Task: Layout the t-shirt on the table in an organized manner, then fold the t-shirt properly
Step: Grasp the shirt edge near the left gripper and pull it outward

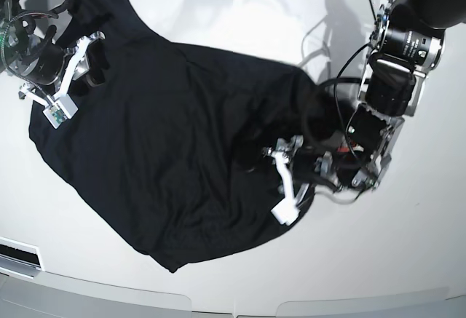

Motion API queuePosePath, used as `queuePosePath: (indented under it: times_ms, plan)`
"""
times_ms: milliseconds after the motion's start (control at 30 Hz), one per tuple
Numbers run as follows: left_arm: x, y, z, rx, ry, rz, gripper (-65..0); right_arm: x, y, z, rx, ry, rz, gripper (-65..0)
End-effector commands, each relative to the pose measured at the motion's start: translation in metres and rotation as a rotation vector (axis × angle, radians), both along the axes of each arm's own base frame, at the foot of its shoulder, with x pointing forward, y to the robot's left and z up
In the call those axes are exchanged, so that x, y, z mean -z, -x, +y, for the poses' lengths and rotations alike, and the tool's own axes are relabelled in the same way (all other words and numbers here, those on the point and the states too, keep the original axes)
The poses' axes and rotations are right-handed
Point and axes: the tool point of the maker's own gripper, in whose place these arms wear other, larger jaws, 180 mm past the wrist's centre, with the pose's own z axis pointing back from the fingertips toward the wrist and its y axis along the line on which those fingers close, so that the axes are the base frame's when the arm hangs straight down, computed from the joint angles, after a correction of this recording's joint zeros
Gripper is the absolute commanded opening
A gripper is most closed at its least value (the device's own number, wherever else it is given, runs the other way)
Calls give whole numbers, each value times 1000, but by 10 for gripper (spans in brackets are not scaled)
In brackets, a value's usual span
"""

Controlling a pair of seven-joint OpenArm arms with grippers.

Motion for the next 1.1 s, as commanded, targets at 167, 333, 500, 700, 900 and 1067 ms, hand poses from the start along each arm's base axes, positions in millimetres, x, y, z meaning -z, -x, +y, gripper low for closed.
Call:
queuePosePath:
  times_ms: [167,333,500,700,900,1067]
  plan:
    - [-17,-29,29,-13,-138,-162,-595,-10,-8,-2,6,-4,-38,-408]
    - [21,-34,66,-142,-388,-79,-594,-10,-8,-2,7,-4,-39,-408]
    - [38,-37,95,-198,-561,-86,-590,-10,-8,-2,7,-4,-38,-408]
    - [46,-52,149,-358,-835,-115,-588,-10,-8,-2,8,-4,-38,-408]
    - [47,-49,183,-429,-974,-89,-588,-10,-8,-2,7,-5,-38,-408]
    - [53,-32,194,-398,-1043,3,-587,-10,-8,-2,7,-5,-38,-408]
